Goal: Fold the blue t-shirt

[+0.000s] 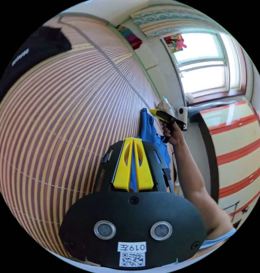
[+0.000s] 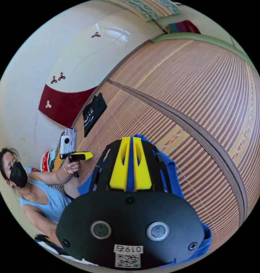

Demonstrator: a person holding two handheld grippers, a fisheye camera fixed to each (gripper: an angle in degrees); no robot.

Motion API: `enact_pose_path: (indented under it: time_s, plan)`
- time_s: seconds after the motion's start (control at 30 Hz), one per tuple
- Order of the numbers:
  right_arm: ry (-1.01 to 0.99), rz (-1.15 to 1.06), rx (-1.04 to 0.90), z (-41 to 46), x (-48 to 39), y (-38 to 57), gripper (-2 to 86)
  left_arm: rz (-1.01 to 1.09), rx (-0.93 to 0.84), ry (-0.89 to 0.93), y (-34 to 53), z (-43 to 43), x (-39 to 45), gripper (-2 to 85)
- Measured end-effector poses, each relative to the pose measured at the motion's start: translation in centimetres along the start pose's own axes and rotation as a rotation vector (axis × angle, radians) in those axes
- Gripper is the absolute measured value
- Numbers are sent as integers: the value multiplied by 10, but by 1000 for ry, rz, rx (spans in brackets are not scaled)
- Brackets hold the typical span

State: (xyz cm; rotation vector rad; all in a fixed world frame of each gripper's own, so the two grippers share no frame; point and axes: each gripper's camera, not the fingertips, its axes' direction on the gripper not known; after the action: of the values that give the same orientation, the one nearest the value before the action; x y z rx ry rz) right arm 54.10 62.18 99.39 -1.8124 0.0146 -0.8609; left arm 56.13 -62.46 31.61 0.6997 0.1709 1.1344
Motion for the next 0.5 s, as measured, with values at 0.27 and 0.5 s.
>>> enact_pose_path:
  time_s: [0.27, 0.5]
  plan:
    - [401, -328, 151, -36, -235, 125, 68, 676, -39, -356, -6, -7, 146, 14]
    - [710, -238, 274, -14, -370, 228, 106, 1056, -103, -649, 18, 5, 228, 46]
